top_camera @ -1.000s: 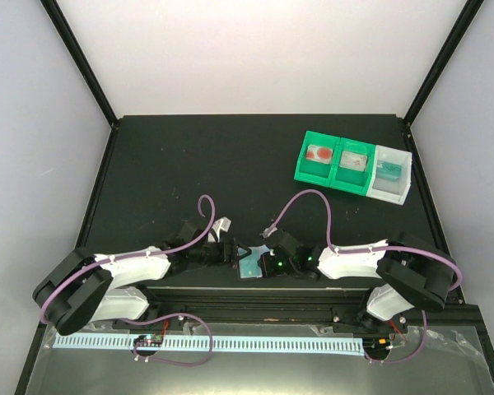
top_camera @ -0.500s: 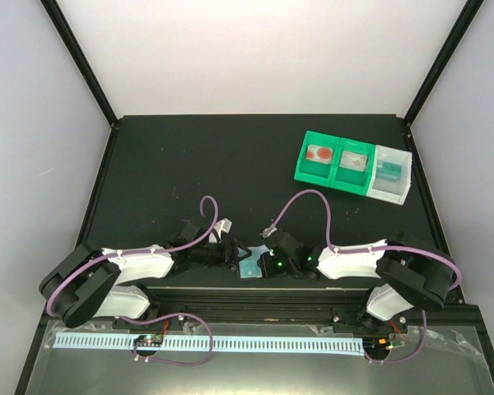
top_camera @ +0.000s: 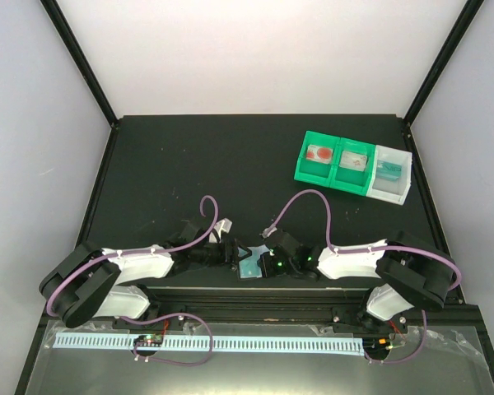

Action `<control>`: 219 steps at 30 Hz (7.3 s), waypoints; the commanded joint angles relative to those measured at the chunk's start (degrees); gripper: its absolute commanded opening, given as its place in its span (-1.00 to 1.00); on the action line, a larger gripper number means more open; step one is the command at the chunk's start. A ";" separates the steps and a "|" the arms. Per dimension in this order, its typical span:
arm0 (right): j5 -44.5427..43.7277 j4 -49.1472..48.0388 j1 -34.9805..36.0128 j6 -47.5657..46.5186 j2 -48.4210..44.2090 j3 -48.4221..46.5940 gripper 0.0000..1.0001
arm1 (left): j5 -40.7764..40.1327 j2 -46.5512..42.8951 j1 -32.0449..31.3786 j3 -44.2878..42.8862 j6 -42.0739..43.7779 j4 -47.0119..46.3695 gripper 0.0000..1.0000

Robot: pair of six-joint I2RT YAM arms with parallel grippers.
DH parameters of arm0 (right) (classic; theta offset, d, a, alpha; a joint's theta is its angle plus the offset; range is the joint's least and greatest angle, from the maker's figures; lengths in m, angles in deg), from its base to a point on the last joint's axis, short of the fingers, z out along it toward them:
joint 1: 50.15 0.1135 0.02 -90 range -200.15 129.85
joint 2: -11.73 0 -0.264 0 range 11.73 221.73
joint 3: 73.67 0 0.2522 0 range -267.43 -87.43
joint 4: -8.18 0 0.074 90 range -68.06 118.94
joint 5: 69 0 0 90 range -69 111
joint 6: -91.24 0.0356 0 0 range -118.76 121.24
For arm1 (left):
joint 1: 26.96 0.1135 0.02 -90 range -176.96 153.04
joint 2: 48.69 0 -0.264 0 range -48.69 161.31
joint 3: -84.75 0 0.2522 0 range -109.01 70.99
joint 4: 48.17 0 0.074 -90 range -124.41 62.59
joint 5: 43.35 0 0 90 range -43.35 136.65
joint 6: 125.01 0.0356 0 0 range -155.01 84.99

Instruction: Take the credit cards out of the card holder

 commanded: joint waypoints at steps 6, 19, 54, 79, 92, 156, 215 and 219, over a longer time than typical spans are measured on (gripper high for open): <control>-1.94 2.29 0.23 0.79 1.26 1.22 -0.98 | 2.89 0.33 0.11 -0.22 -1.29 -4.86 0.37; -3.28 -1.81 0.24 1.12 -4.74 4.17 -0.95 | 4.72 -1.04 -0.41 0.23 -3.89 -7.65 0.37; -12.78 9.19 -2.98 0.84 -17.36 9.13 -0.62 | 5.83 7.38 -7.40 -4.87 -7.61 -16.22 0.36; -12.00 6.56 -3.01 0.17 -24.00 10.97 -0.51 | -2.76 4.51 -7.81 -7.12 -0.67 -1.40 0.29; -8.26 5.11 -2.92 0.00 -12.23 8.18 -0.60 | -3.66 3.70 -5.81 -2.97 -1.99 -3.31 0.07; -6.64 7.61 -0.03 3.47 -8.69 4.42 -0.87 | -14.49 -13.34 -2.39 -0.71 2.05 11.81 -0.97; 1.96 26.41 -0.88 35.73 -14.50 -20.99 -0.43 | -62.18 -27.15 -37.71 0.26 45.81 3.12 -0.97; 2.05 25.63 -0.90 35.22 -14.79 -20.32 -0.77 | -64.96 -24.28 -38.71 -0.74 45.61 4.14 -0.97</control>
